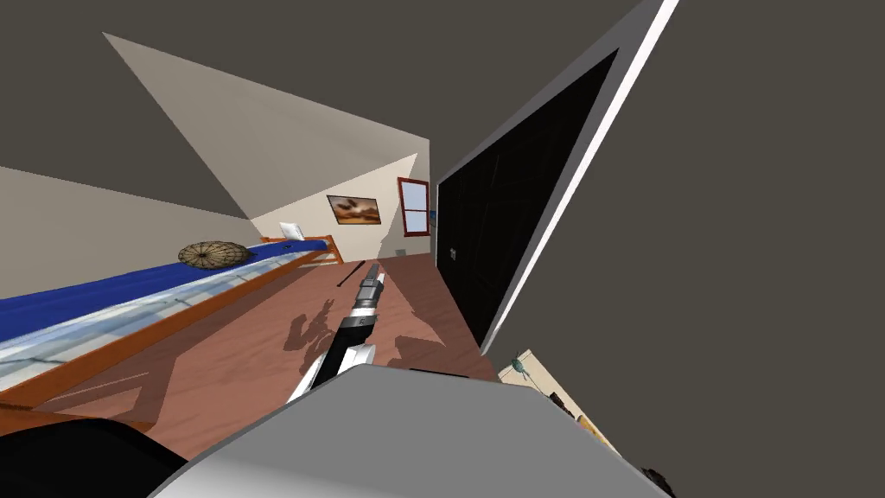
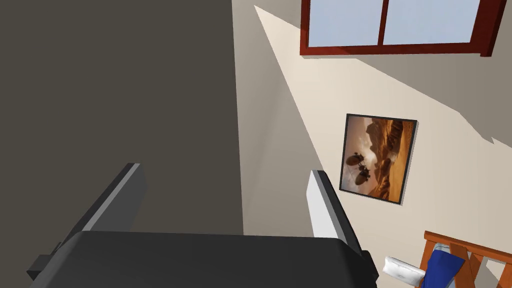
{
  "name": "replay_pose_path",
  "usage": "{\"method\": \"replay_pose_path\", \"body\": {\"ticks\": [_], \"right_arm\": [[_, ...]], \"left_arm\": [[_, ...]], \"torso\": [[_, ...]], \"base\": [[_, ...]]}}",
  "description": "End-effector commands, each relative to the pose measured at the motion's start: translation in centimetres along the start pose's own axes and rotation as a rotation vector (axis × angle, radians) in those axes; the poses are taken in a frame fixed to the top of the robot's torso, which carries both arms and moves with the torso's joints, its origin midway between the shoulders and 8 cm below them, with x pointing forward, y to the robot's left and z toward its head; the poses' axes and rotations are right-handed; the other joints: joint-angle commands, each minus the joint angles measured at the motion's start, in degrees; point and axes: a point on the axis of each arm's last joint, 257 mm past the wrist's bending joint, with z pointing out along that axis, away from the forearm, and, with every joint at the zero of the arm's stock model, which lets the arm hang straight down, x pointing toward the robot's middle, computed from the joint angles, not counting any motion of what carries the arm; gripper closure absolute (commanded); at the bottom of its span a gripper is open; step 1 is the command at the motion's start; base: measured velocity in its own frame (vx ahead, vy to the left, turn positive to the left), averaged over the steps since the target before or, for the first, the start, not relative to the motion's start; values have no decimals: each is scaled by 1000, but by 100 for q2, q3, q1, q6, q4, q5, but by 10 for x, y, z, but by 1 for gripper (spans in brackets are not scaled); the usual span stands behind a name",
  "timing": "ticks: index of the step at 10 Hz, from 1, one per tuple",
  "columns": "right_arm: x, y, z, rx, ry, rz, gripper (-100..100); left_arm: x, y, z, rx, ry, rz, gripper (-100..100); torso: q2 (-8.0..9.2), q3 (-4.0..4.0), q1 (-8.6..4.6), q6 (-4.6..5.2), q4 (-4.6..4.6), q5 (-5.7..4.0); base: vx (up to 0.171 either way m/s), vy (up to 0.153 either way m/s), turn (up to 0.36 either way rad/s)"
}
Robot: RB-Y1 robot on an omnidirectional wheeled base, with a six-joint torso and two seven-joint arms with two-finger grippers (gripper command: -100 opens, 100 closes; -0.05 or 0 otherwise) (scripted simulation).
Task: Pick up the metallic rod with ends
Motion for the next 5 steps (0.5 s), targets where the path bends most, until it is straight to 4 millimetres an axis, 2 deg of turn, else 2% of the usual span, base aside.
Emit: {"method": "replay_pose_path", "body": {"ticks": [1, 3, 5], "right_arm": [[11, -11, -4, 14, 29, -12, -100], [41, -27, -15, 35, 105, -49, -100], [61, -31, -20, 35, 157, -74, -100]], "left_arm": [[0, 0, 0, 0, 0, 0, 0], [0, 0, 0, 0, 0, 0, 0], [0, 0, 0, 0, 0, 0, 0]], "torso": [[0, 0, 0, 0, 0, 0], [-1, -1, -4, -3, 0, -2], [-6, -3, -11, -1, -1, -4]], "base": [[31, -55, 305], [35, -58, 425], [41, -87, 392]]}}
